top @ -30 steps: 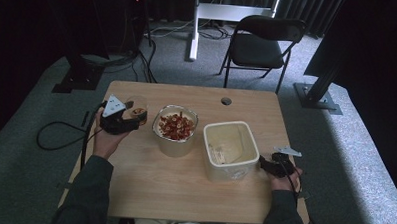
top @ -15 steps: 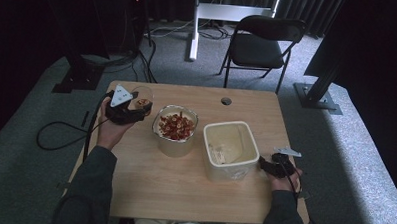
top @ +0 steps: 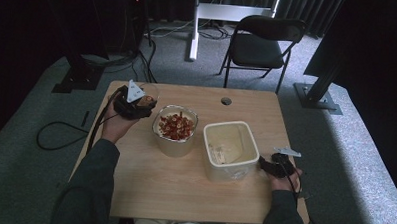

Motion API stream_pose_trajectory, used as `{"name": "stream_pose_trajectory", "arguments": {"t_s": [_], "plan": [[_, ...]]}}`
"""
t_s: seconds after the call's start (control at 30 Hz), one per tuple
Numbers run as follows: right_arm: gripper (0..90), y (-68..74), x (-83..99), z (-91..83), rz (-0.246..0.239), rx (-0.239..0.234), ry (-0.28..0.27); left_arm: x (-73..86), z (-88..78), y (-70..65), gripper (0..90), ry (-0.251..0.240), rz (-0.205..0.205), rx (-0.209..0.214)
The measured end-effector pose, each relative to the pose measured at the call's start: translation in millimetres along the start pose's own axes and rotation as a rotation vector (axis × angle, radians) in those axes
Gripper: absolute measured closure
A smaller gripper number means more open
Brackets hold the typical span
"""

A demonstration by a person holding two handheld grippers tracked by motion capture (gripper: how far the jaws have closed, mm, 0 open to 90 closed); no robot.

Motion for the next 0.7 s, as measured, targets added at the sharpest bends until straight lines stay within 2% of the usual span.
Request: {"name": "stream_pose_trajectory", "arguments": {"t_s": [0.2,0.4,0.57,0.7], "plan": [[40.0,-0.2,0.3,-0.3,0.000,-0.001,-0.001,-7.6,3.6,-2.3,34.4,0.037,0.091,-0.037],[40.0,-0.1,0.5,-0.4,-0.001,-0.001,-0.002,-4.2,9.3,-4.6,34.6,0.074,0.143,-0.062],[40.0,0.1,0.5,-0.2,-0.005,0.003,-0.004,-1.8,13.2,-7.9,34.6,0.108,0.194,-0.065],[40.0,0.1,0.6,-0.2,-0.007,0.004,-0.004,-7.5,13.9,-8.3,34.6,0.103,0.204,-0.062]]}}
Point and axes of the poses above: each handheld gripper's, and its own axes: z roughly forward along the jaws, x roughly out of its underside, y roughly to its left, the point moved 8 cm from there along z, roughly forward along the jaws, and after that the axes turned 14 degrees about z, right-handed, at the moved point
